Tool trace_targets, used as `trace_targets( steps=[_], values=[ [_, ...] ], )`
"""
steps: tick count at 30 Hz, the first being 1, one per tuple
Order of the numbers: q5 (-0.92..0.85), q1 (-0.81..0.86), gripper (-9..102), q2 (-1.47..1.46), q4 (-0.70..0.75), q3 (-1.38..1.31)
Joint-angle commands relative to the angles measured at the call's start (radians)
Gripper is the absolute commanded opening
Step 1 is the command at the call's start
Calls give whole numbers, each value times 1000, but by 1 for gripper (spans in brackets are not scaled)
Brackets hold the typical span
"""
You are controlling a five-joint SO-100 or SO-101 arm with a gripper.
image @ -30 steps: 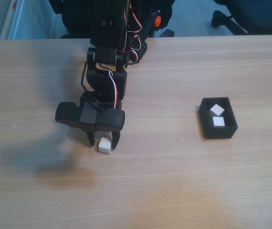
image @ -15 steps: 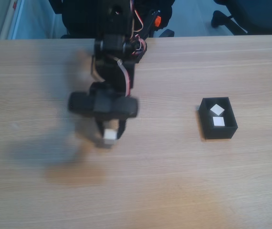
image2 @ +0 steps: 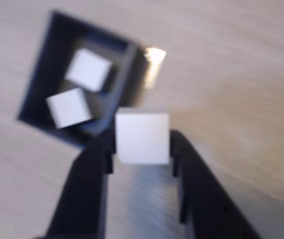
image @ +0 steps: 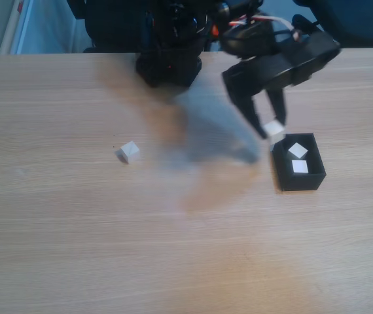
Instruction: Pick blocks and place them in the box.
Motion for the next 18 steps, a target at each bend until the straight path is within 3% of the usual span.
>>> trace_targets(
  steps=[1, 7, 18],
  values=[
    [26, -80, 0, -44, -20, -97],
    [51, -94, 1, -218, -21, -244],
    [58, -57, 13, -291, -41, -291]
  ],
)
